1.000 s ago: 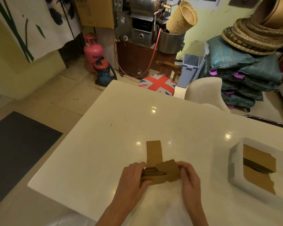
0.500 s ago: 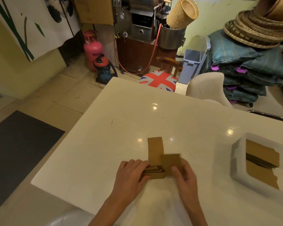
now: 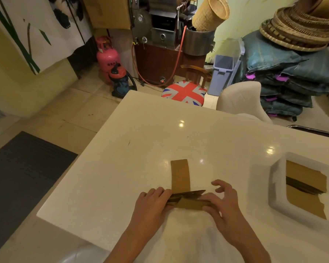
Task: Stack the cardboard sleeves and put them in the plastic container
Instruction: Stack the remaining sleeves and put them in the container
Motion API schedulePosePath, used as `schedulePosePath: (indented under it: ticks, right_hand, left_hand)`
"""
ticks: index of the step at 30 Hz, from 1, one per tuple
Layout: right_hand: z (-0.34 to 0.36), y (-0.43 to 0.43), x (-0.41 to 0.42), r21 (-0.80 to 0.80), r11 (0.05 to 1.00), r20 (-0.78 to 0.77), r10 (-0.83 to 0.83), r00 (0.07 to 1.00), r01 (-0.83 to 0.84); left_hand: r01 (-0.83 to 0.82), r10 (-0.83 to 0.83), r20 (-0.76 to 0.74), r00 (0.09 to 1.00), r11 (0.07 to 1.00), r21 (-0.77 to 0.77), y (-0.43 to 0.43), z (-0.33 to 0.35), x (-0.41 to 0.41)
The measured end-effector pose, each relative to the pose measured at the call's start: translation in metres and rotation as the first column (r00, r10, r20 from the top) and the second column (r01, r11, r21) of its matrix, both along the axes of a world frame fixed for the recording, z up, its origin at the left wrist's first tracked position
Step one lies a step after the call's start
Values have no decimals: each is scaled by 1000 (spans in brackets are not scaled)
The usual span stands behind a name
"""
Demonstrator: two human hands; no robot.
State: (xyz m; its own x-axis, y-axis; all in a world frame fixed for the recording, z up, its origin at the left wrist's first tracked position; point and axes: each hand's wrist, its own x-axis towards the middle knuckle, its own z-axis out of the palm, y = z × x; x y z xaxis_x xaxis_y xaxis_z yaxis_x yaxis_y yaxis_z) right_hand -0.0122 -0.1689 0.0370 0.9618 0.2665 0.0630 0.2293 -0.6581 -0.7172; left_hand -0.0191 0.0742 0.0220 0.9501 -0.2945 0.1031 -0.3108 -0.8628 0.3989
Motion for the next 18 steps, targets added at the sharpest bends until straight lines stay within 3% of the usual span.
schedulePosePath:
  ticks: [2,5,9,12,14,15,16,18]
  right_hand:
    - [-12,12,1,-97,994,36,-56,998,59]
    - [-19,33,3,-75,996,34,-49,998,51]
    - [-2,43,6,142,987,-137,91,986,-71]
    - [17,45,36,241,965,-132,-75,988,106]
    - [21,53,75,126,971,-47,-197,979,202]
    - [21,62,97,-9,986,-58,-165,985,165]
    - [19,73,118,-171,984,-119,-80,990,59]
    - [15,96,150,-412,880,-291,119,949,-236]
  left_hand:
    - [89,-88,-74,993,996,12,-1,0,4]
    - [147,-131,-185,974,986,76,-1,8,10]
    - [64,-70,-126,990,997,-47,8,11,2]
    - [-3,-7,-115,993,996,-87,27,5,-5]
    - [-49,38,-137,990,996,-80,38,9,-9]
    - [-85,73,-150,986,994,-72,42,12,-9]
    - [-118,105,-180,978,991,-65,46,14,-9]
    - [-163,146,-237,960,985,-52,54,17,-8]
